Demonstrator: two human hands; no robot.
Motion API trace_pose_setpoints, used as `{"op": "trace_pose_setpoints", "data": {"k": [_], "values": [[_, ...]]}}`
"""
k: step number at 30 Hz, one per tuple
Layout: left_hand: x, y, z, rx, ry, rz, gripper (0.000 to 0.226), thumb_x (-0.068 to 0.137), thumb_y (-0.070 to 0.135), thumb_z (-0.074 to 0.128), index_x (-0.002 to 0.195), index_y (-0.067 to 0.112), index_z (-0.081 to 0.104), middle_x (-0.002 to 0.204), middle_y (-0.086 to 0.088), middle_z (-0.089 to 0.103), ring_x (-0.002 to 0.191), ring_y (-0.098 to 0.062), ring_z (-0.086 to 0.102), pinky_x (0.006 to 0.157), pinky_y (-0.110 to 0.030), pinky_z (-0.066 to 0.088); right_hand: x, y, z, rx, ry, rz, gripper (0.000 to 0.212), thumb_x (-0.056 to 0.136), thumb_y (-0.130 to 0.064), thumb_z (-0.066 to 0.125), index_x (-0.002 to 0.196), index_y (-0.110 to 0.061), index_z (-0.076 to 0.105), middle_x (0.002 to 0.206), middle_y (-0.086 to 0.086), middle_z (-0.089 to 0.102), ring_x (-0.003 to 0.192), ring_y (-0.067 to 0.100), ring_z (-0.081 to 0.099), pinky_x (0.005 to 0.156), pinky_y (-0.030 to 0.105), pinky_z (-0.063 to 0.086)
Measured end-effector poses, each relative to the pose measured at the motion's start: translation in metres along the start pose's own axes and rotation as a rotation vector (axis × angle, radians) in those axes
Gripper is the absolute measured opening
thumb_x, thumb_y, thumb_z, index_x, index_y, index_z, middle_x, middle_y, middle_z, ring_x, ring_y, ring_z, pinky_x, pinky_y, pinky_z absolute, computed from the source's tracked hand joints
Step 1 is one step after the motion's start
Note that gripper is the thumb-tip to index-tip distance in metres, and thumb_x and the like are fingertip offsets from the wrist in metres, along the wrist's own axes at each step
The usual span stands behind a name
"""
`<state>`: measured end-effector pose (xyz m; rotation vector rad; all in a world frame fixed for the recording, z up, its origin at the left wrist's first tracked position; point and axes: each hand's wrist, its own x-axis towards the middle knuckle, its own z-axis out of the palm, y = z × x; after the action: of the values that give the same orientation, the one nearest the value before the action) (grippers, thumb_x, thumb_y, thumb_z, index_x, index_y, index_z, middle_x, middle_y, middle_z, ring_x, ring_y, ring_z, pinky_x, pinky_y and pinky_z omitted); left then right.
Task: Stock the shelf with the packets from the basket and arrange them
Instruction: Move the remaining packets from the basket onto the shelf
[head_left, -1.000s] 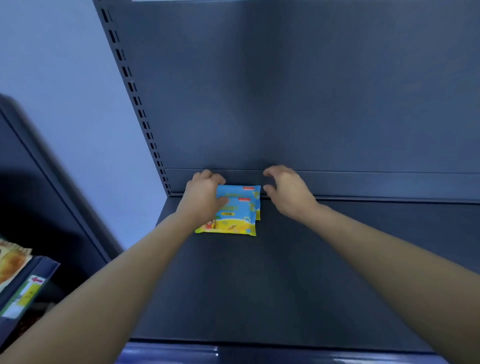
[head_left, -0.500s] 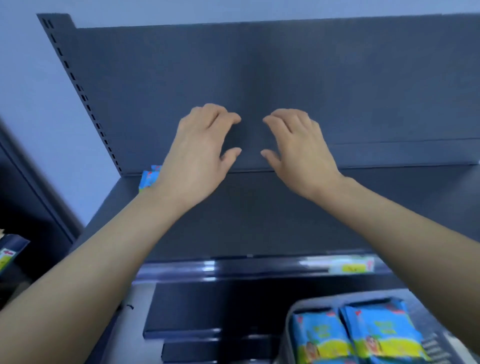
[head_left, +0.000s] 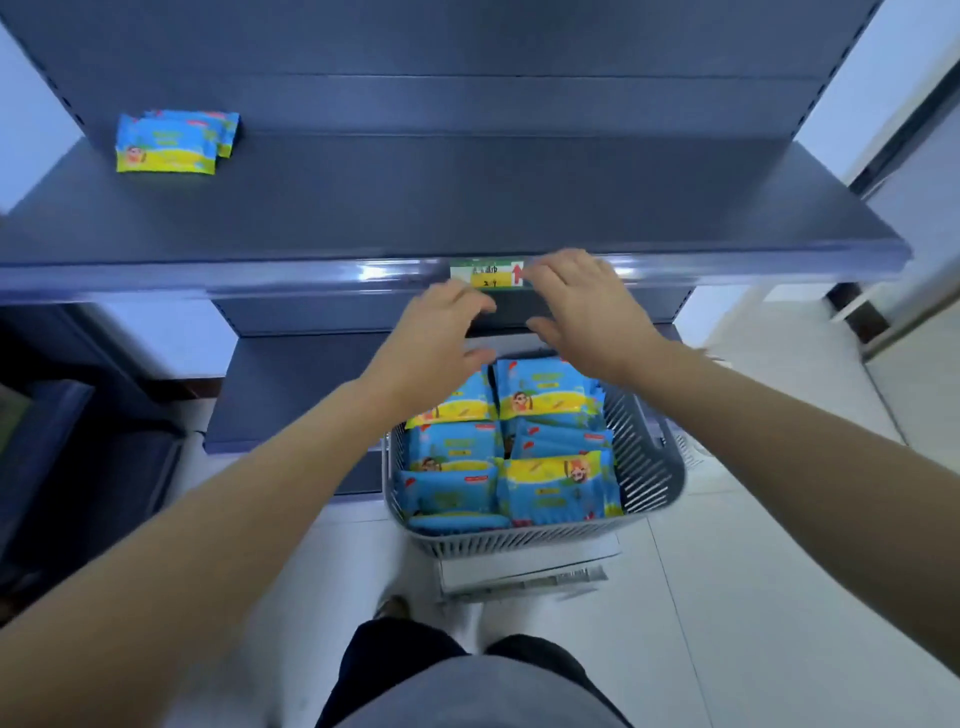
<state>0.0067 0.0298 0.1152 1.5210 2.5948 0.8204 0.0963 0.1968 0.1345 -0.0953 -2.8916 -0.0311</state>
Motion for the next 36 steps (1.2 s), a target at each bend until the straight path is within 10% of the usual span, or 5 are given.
{"op": "trace_pose_setpoints", "data": {"k": [13, 20, 25, 28, 36], "values": [[-0.062, -0.051, 0.117, 0.337, -0.759, -0.189, 0.04, 0.083, 0.024, 0.065, 0.118, 0.009, 0.053, 0.118, -0.01, 0.055, 0.103, -0.028, 0.054, 0.086, -0.037, 0.047, -0.076, -0.002, 0.117, -0.003, -0.872, 0.03, 0.056, 0.091, -0.035, 0.058, 0.14, -0.016, 0.039, 0.136, 0.01, 0.05, 0.125, 0.03, 0.042, 0.094, 0.041, 0.044], [-0.062, -0.051, 0.123, 0.42, -0.817, -0.219, 0.015, 0.083, 0.008, 0.057, 0.098, 0.009, 0.06, 0.105, -0.01, 0.061, 0.091, -0.029, 0.058, 0.078, -0.036, 0.05, -0.076, 0.002, 0.118, 0.033, -0.914, -0.016, 0.053, 0.086, -0.035, 0.065, 0.132, -0.016, 0.046, 0.125, 0.007, 0.054, 0.116, 0.028, 0.047, 0.086, 0.039, 0.045], [-0.049, -0.042, 0.107, 0.318, -0.793, -0.264, 0.014, 0.08, 0.009, 0.064, 0.091, 0.006, 0.056, 0.087, -0.008, 0.052, 0.076, -0.024, 0.046, 0.063, -0.031, 0.038, -0.071, 0.008, 0.111, 0.168, -0.94, 0.063, 0.036, 0.083, -0.021, 0.068, 0.071, -0.019, 0.035, 0.075, 0.0, 0.043, 0.073, 0.021, 0.043, 0.054, 0.029, 0.033], [-0.034, -0.036, 0.082, 0.252, -0.715, -0.294, 0.02, 0.08, 0.012, 0.067, 0.085, 0.01, 0.048, 0.084, -0.006, 0.048, 0.075, -0.023, 0.042, 0.062, -0.028, 0.032, -0.058, 0.02, 0.092, 0.3, -0.852, 0.148, 0.022, 0.082, -0.012, 0.067, 0.091, -0.014, 0.047, 0.089, 0.003, 0.05, 0.073, 0.021, 0.048, 0.057, 0.03, 0.037], [0.004, -0.039, -0.005, 0.167, -0.413, -0.357, 0.024, 0.079, 0.021, 0.071, 0.092, 0.009, 0.056, 0.085, -0.002, 0.052, 0.078, -0.023, 0.048, 0.063, -0.027, 0.036, 0.007, 0.041, 0.027, 0.566, -0.546, 0.248, 0.091, 0.074, 0.01, 0.043, 0.145, -0.043, 0.02, 0.091, 0.005, 0.055, 0.06, 0.023, 0.052, 0.043, 0.026, 0.045]]}}
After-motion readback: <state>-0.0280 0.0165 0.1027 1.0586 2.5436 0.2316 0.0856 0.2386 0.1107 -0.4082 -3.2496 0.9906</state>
